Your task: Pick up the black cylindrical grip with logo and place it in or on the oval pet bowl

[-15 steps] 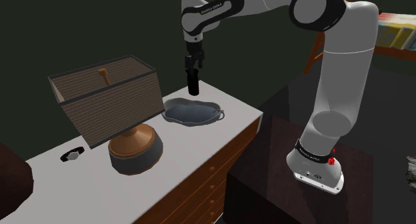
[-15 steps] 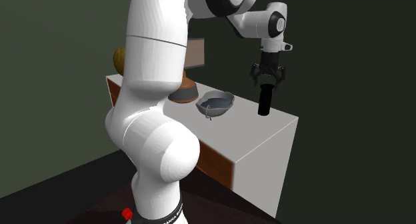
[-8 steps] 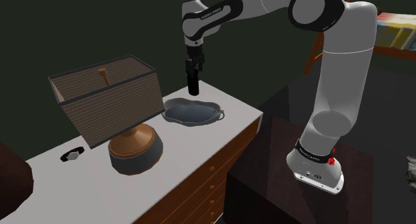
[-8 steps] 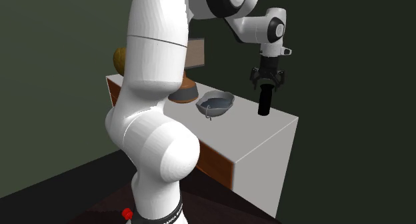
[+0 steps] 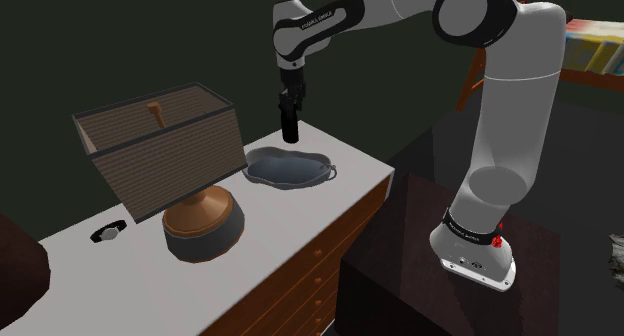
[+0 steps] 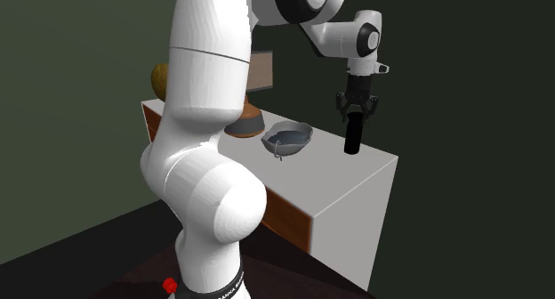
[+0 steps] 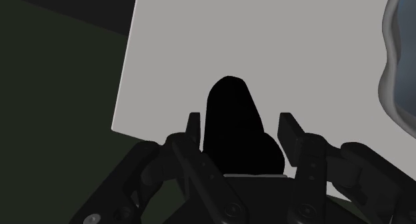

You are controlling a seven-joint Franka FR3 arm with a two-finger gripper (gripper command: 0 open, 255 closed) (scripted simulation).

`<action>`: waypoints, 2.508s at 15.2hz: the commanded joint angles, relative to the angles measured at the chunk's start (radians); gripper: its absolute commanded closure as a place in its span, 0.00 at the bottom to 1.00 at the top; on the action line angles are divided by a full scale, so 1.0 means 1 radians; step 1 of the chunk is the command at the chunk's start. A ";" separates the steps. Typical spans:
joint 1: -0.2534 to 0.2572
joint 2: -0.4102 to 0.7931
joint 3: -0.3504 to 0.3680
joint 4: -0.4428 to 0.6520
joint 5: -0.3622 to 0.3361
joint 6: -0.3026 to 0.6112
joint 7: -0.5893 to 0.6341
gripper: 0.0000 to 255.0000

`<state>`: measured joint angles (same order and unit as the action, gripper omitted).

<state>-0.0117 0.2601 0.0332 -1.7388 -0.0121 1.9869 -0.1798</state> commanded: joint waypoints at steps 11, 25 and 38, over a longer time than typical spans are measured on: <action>0.000 -0.018 0.000 0.056 0.001 -0.075 -0.001 1.00; 0.000 -0.030 0.001 0.227 0.002 -0.258 -0.002 1.00; 0.002 0.001 0.001 0.436 0.001 -0.437 -0.002 1.00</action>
<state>-0.0094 0.2604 0.0345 -1.3124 -0.0114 1.5593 -0.1814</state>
